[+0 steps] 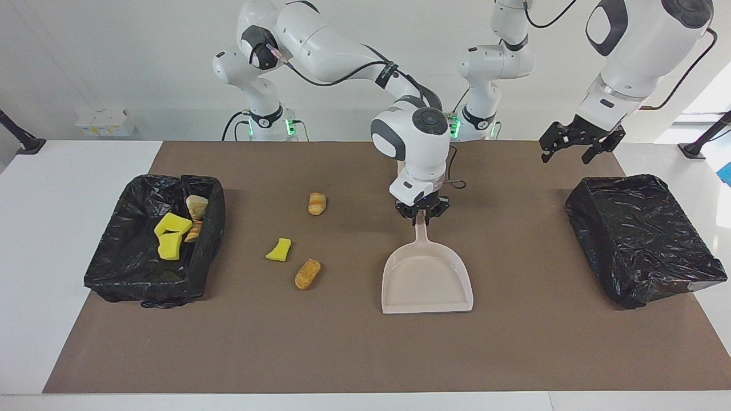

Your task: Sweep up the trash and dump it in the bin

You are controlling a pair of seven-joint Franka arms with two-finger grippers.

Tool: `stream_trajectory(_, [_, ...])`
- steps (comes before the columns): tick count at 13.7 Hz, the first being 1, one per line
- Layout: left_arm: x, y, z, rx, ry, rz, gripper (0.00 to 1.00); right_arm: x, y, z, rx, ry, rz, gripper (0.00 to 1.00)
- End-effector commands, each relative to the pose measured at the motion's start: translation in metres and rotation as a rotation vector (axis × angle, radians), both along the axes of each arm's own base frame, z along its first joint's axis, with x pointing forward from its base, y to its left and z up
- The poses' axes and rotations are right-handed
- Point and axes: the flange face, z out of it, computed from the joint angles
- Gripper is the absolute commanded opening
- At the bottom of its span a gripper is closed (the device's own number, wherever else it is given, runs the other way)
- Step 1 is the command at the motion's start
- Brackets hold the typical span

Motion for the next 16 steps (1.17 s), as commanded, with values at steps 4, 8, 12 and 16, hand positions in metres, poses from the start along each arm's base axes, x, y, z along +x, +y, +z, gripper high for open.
stream_trajectory(4, [0.04,-0.029,-0.034,-0.009,-0.022,-0.068,1.0,0.037,-0.077,0.08,0.05,-0.082,-0.116,0.8])
stream_trajectory(8, [0.065,-0.085,-0.081,-0.022,-0.059,-0.143,1.0,0.067,-0.169,0.145,0.07,-0.161,-0.228,1.0])
stream_trajectory(12, [0.064,-0.163,-0.129,-0.024,-0.059,-0.151,1.0,0.062,-0.237,0.193,0.033,-0.186,-0.199,1.0])
stream_trajectory(16, [0.035,-0.227,-0.185,-0.021,-0.137,-0.14,1.0,0.047,-0.328,0.255,-0.026,-0.195,-0.147,1.0])
